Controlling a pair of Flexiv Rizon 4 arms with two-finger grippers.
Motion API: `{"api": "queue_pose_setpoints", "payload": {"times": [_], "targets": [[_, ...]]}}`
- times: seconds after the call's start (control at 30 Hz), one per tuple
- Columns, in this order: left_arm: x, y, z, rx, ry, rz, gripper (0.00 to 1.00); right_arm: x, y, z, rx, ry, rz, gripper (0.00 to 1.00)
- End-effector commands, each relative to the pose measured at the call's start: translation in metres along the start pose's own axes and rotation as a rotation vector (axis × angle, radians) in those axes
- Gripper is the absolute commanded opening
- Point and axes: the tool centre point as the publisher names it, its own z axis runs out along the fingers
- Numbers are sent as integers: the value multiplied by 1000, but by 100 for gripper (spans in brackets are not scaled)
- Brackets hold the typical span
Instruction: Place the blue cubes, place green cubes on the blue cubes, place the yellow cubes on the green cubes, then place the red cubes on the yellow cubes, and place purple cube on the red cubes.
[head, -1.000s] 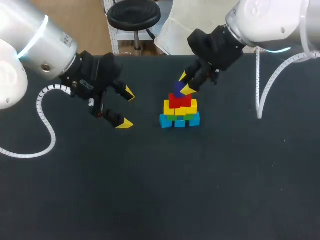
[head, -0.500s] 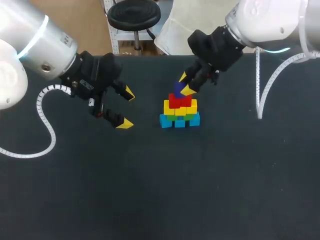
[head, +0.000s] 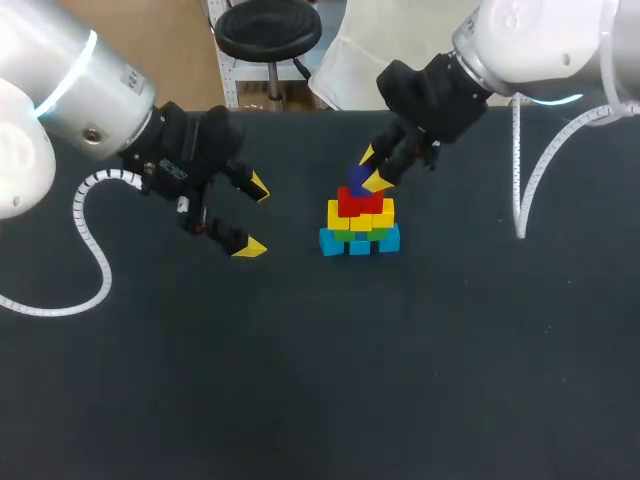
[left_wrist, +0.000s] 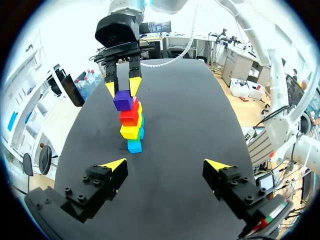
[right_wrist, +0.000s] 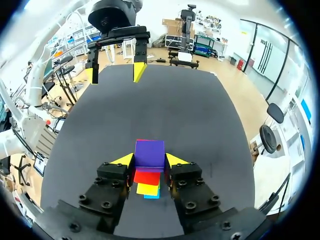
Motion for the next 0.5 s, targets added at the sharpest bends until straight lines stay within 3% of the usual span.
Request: {"api": "queue_pose_setpoints", "payload": {"times": [0.03,0.5], "targets": [[1,0,0,0,-2,2,100,0,0,-1,-2,-2,-1,0],[1,0,0,0,-2,2,100,-2,2,-1,-5,-8,-5,0]]}}
